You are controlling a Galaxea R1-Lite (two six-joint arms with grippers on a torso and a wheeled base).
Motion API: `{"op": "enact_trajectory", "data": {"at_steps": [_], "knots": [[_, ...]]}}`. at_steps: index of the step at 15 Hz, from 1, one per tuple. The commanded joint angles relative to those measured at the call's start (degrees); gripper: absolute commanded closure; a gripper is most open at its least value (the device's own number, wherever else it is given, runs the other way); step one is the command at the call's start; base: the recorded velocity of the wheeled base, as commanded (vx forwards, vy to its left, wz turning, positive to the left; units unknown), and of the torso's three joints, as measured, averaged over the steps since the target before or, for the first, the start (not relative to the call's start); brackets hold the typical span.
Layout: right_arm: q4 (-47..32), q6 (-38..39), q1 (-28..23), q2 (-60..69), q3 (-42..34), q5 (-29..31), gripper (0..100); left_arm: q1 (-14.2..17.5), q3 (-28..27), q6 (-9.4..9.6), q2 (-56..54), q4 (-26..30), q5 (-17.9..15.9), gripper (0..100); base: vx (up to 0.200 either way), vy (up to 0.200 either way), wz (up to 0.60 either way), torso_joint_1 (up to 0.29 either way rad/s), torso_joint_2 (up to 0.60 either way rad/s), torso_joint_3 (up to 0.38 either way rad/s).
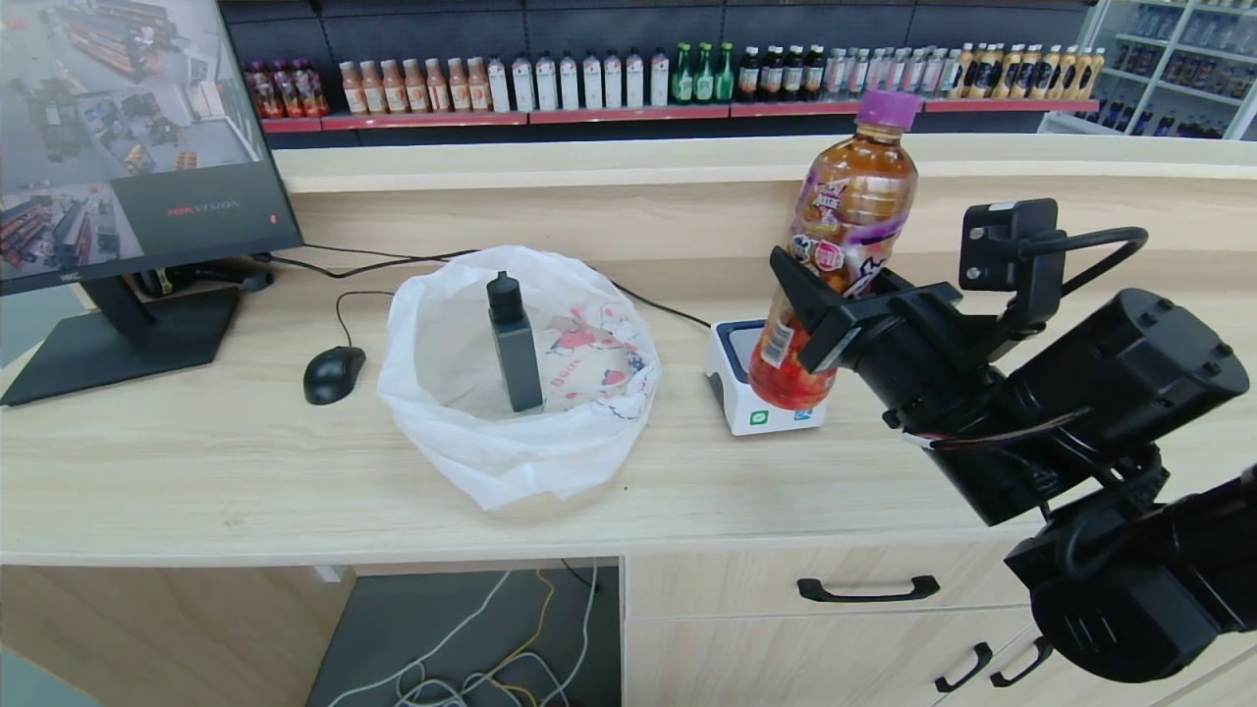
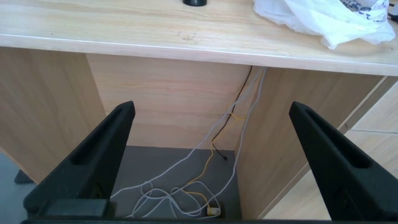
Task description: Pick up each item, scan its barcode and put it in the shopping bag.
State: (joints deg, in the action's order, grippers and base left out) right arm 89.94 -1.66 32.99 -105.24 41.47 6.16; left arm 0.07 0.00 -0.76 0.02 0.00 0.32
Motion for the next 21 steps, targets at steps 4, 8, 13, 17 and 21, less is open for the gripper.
{"op": "enact_trajectory", "data": {"at_steps": [4,8,13,17,21], "knots": [[0.06,-0.01,0.06,-0.40,0.19,0.00,100,0.01,0.00,-0.12,-0.02,0.00,0.03,0,0.000,0.200,0.00,-0.004,0.00,0.005],[0.06,-0.01,-0.03,0.04,-0.69,0.00,100,0.01,0.00,-0.12,-0.02,0.00,0.03,0,0.000,0.200,0.00,0.005,0.00,0.004],[0.06,0.08,-0.20,-0.49,-0.78,0.00,100,0.01,0.00,-0.04,-0.02,0.00,0.03,0,0.000,0.160,0.00,0.001,0.00,0.000],[0.06,-0.01,-2.23,-2.34,1.51,0.00,100,0.01,0.00,0.05,-0.02,0.00,0.03,0,0.000,0.000,0.00,0.000,0.00,0.000],[0.06,0.08,-2.31,-5.68,3.97,0.00,100,0.01,0.00,0.05,-0.02,0.00,0.03,0,0.000,0.000,0.00,0.000,0.00,0.000]]}}
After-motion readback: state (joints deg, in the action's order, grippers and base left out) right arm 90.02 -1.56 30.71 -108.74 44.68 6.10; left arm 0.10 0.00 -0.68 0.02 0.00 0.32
